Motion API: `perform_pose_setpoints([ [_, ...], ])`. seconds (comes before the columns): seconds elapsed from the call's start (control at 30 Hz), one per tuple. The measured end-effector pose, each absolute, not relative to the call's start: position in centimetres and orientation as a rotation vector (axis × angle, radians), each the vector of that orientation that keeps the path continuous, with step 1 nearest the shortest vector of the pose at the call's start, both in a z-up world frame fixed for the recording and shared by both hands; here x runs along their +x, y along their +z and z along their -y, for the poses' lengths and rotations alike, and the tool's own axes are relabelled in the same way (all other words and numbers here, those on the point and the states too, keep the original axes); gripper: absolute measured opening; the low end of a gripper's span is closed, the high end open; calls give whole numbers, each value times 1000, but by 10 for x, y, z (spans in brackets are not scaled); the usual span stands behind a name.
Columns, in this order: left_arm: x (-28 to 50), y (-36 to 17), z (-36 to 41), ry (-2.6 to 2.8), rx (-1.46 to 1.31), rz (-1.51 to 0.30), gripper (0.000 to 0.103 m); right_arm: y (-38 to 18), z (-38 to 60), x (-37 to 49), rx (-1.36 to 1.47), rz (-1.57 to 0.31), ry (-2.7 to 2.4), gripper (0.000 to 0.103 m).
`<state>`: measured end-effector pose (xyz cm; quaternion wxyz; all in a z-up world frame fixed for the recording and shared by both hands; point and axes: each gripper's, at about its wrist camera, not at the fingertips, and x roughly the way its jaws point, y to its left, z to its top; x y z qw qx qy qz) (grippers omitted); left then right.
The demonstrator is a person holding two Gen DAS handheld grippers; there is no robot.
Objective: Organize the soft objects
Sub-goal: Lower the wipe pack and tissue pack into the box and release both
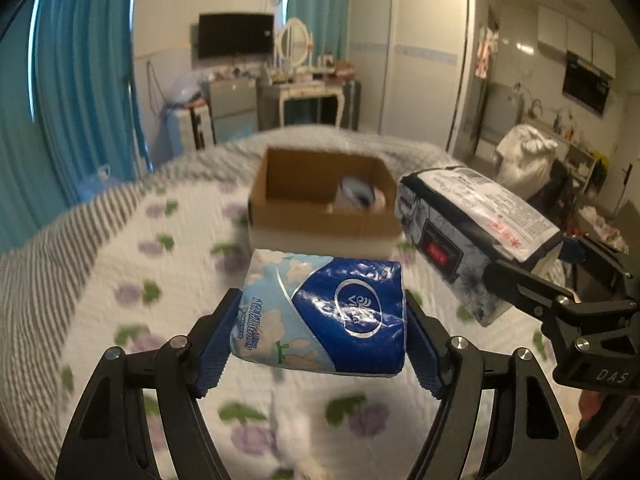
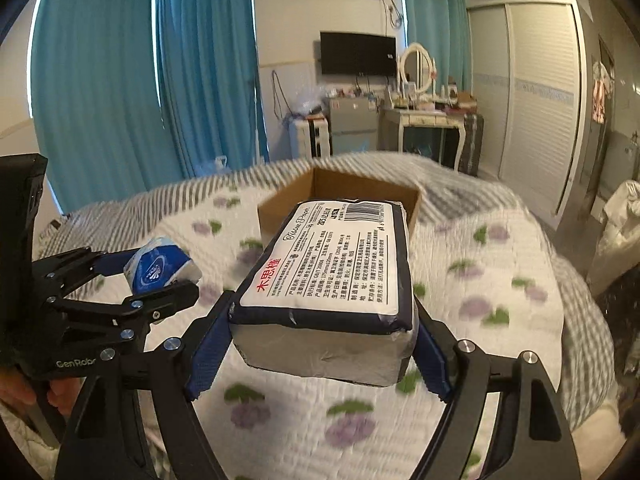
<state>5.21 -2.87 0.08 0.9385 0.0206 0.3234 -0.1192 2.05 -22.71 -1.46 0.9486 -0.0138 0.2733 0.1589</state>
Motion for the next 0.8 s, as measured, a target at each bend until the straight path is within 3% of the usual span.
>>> perform_pose_setpoints([
  [0.4, 166, 44, 26, -267, 11, -614, 74, 43, 235, 129, 4, -495, 346, 80],
  [0.8, 276, -24, 50, -225, 126, -700, 74, -14, 242, 262, 54, -642, 359, 80],
])
